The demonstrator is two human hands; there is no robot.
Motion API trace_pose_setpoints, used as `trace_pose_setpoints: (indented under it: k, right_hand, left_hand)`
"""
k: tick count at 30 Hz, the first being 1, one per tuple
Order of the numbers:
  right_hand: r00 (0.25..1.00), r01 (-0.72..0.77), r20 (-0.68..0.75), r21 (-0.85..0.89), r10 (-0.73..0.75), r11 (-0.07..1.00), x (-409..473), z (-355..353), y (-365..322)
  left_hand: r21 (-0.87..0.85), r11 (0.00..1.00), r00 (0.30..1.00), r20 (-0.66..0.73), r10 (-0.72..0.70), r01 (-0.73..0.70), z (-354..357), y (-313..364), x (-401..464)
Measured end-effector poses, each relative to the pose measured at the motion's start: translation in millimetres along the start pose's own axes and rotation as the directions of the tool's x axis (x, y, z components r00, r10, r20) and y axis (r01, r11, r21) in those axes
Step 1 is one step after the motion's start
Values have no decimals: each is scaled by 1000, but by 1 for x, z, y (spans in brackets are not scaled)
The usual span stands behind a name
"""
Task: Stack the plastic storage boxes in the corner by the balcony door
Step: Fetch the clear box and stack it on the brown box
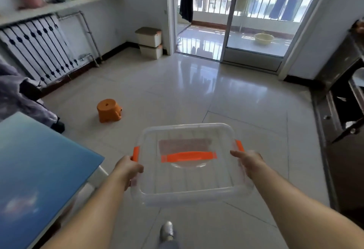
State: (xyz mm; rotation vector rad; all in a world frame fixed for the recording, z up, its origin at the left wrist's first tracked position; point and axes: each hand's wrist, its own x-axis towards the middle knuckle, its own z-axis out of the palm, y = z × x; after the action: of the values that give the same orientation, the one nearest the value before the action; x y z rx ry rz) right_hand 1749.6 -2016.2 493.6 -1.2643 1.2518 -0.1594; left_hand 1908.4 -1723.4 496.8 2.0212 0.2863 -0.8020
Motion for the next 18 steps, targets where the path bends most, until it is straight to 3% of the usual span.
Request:
trace_pose_setpoints:
  k: [3,8,18]
  right_hand:
    - [1000,-8,-1,7,8,1000,32,47,-35]
    - [1000,-16,25,34,15,999,104,139,-111]
    - [999,-30,-10,33,31,999,276,279,-250]
  left_hand:
    - [13,1000,999,32,-24,23,-27,46,52]
    - [74,997,999,-39,6,-3,-69,142,155]
    - [66,998,998,-65,-3,7,-97,285,345]
